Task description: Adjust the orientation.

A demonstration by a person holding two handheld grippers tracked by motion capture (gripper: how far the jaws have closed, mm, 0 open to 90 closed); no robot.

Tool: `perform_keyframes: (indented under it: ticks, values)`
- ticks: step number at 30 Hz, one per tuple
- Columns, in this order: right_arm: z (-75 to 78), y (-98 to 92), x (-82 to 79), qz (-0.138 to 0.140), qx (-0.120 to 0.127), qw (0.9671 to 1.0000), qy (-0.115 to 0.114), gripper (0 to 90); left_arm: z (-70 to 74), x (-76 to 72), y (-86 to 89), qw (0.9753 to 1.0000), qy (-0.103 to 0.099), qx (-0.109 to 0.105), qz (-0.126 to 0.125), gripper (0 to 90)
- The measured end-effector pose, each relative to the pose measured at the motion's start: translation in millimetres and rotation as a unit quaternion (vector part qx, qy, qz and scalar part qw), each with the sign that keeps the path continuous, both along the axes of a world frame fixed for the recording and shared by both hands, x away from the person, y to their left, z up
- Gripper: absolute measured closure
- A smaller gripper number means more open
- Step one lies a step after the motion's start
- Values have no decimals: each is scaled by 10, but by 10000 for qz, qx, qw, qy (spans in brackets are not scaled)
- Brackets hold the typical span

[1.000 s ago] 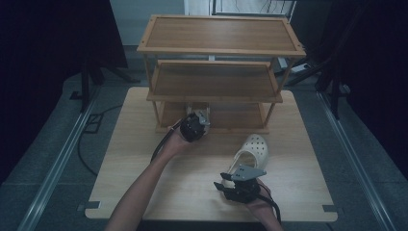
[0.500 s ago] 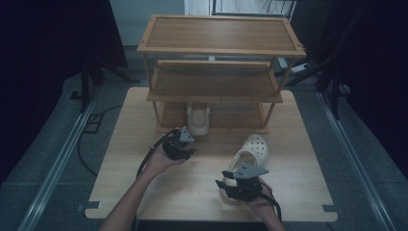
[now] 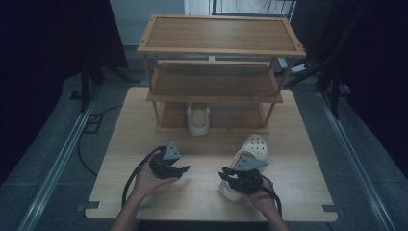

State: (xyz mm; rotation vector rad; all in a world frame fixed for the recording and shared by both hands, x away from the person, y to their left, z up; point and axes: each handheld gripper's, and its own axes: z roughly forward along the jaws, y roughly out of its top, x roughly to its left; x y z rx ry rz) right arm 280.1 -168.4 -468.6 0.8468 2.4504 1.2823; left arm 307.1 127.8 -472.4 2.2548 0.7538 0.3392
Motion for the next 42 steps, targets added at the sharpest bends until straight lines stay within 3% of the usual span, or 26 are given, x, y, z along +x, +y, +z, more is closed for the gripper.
perform_keyframes:
  ticks: [2, 3, 5, 8, 11, 22, 26, 34, 40, 42]
  values:
    - [-10, 36, 46, 14, -127, 9999, 44, 853, -31, -70, 20, 9999, -22, -170, 21, 457]
    - [-30, 81, 83, 9, -309, 9995, 90, 879, -51, -99, 32, 10000, -17, -72, -17, 456]
    - [-48, 103, 99, 10, -411, 9991, 120, 884, -58, -111, 50, 10000, -33, -21, -10, 454]
    - [-81, 145, 92, -28, -628, 9980, 112, 896, -105, -130, 164, 9995, 37, -248, 181, 454]
    - [-80, 151, 55, -62, -730, 9973, 44, 898, -127, -134, 212, 9993, 62, -279, 257, 454]
    - [-59, 20, -34, 68, -737, 9970, 212, 900, -172, -150, 278, 9988, 114, -344, 341, 450]
    - [-53, -89, -109, 98, -748, 9969, 243, 900, -168, -159, 280, 9989, 99, -321, 316, 449]
    - [-28, -474, -191, 266, -634, 9962, 535, 900, -146, -172, 334, 9984, 121, -382, 405, 447]
    - [-40, -563, -196, 300, -471, 9966, 613, 896, -145, -165, 349, 9981, 135, -426, 434, 447]
    - [-34, -542, -197, 418, -527, 9961, 576, 850, -144, -169, 346, 9982, 132, -410, 418, 447]
